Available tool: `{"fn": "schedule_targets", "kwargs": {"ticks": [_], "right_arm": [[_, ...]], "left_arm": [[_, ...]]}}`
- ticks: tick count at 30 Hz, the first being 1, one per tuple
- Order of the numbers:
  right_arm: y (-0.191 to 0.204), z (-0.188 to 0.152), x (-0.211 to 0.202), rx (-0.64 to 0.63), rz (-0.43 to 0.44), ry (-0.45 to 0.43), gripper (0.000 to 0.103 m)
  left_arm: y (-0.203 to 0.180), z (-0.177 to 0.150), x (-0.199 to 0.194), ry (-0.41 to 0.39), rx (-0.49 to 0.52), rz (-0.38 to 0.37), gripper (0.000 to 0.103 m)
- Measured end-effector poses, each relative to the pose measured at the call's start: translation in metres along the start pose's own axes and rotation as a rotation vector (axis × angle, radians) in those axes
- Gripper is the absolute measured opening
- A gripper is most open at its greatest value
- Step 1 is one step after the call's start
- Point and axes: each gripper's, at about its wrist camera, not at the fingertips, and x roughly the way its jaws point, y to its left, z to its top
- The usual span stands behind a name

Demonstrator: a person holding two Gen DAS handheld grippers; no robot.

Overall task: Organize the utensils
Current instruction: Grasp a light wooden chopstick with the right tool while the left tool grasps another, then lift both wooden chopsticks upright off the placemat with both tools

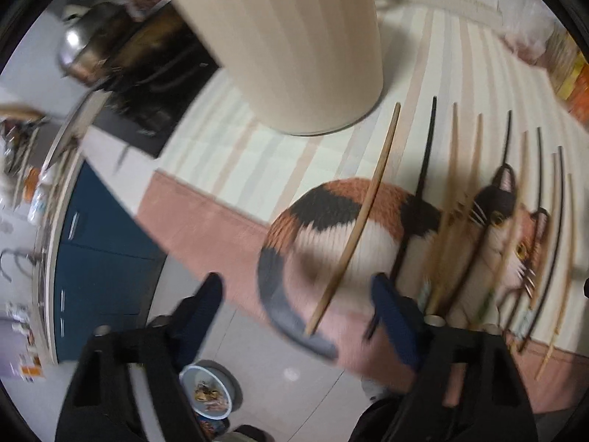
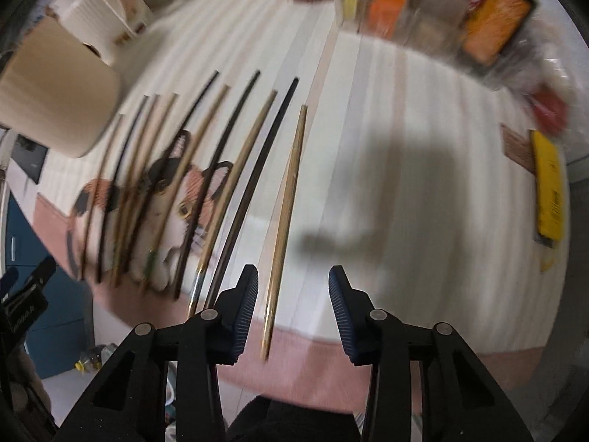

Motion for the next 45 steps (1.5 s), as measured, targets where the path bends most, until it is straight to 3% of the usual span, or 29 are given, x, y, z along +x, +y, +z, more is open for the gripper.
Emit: {"fn": "schedule_targets", "kwargs": {"ticks": [6, 12, 17, 19, 20, 22, 24, 29, 35, 39, 45], "right_arm": [[-0.001, 0.038, 0.03, 0.018, -0.006, 0.072, 0.042], [0.002, 0.05, 0.048, 0.034, -0.025, 0.124, 0.043], [0.011, 0.053, 0.051, 0.022, -0.082, 0.115, 0.043], [0.013, 0.051, 0.052, 0.026, -0.096, 0.106, 0.04], [0.014, 0.051, 0.05, 0.03, -0.097, 0.102, 0.038], [0.02, 0.049, 0.048, 0.027, -0.1, 0.095, 0.029], [0.028, 0.05, 0.047, 0.026, -0.112, 0.095, 0.007], [0.041, 0.049, 0.046, 0.042, -0.11, 0.119, 0.007], [0.028, 0.027, 0.038, 0.028, -0.12, 0.161, 0.007], [0.027, 0.02, 0.038, 0.015, -0.126, 0.179, 0.007], [0.028, 0.035, 0.042, -0.014, -0.154, 0.255, 0.008]], "left_arm": [[-0.016, 0.039, 0.034, 0.036, 0.09, -0.036, 0.067], [-0.026, 0.058, 0.048, 0.041, 0.155, -0.084, 0.06], [-0.031, 0.061, 0.049, 0.021, 0.197, -0.146, 0.037], [-0.029, 0.059, 0.049, 0.025, 0.195, -0.207, 0.011], [-0.03, 0.06, 0.049, 0.026, 0.194, -0.21, 0.006], [-0.03, 0.059, 0.048, 0.027, 0.182, -0.199, 0.005], [-0.027, 0.057, 0.049, 0.033, 0.154, -0.192, 0.005], [-0.007, 0.027, 0.053, 0.098, 0.033, -0.16, 0.005], [0.018, -0.014, 0.054, 0.188, -0.13, -0.23, 0.005], [0.014, -0.002, 0.058, 0.196, -0.081, -0.248, 0.006], [0.008, 0.03, 0.068, 0.178, 0.041, -0.212, 0.016]]}}
